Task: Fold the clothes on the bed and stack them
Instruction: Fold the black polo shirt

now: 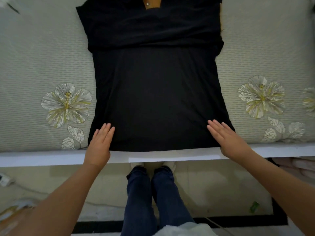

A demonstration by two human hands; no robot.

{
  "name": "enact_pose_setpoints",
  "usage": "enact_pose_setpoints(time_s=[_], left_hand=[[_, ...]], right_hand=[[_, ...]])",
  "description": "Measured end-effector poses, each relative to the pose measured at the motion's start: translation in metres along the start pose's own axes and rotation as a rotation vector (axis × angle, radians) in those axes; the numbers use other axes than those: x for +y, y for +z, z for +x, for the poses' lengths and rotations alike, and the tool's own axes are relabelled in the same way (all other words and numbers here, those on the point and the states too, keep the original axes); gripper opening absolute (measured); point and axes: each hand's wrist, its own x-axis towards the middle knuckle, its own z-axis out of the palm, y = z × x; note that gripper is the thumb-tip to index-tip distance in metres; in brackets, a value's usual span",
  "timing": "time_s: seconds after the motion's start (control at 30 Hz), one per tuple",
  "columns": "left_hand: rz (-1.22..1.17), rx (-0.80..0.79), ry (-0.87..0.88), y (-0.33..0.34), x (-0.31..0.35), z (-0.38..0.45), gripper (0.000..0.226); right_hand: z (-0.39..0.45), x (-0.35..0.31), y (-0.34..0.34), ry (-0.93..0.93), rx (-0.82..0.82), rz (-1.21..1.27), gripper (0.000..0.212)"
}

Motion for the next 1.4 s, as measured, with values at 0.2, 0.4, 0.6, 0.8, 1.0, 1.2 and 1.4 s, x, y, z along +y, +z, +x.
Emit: enact_pose_setpoints(time_s=[0.2, 0.4, 0.6, 0.8, 1.0, 1.2, 1.4], left_hand=[[0.076, -0.38, 0.024, -0.01, 0.01, -0.05, 0.067], [0.134, -0.851, 0.093, -0.075, 0.016, -0.041, 0.067], [0.241, -0.395, -0.03, -0.139, 0.022, 0.022, 0.072], [0.295, -0.11, -0.107, -0.163, 0.004, 0.078, 0.068], [0.23, -0.058, -0.158, -0.187, -0.025, 0.164, 0.059], [0.088, -0.069, -0.152, -0.2, -0.049, 0.266, 0.054], [0.116, -0.132, -0.18, -0.182, -0.074, 0.348, 0.068]], right_hand=[[-0.043, -0.025, -0.012, 0.021, -0.538, 0.042, 0.071], [-0.06, -0.039, -0.047, 0.003, -0.637, 0.094, 0.066], [-0.002, -0.003, -0.103, 0.268, -0.312, 0.045, 0.064], [0.078, 0.04, -0.152, 0.416, -0.002, 0.087, 0.06], [0.165, 0.071, -0.182, 0.521, -0.047, 0.032, 0.063], [0.252, 0.117, -0.201, 0.578, -0.2, -0.028, 0.065], [0.324, 0.159, -0.183, 0.571, -0.316, -0.091, 0.066]])
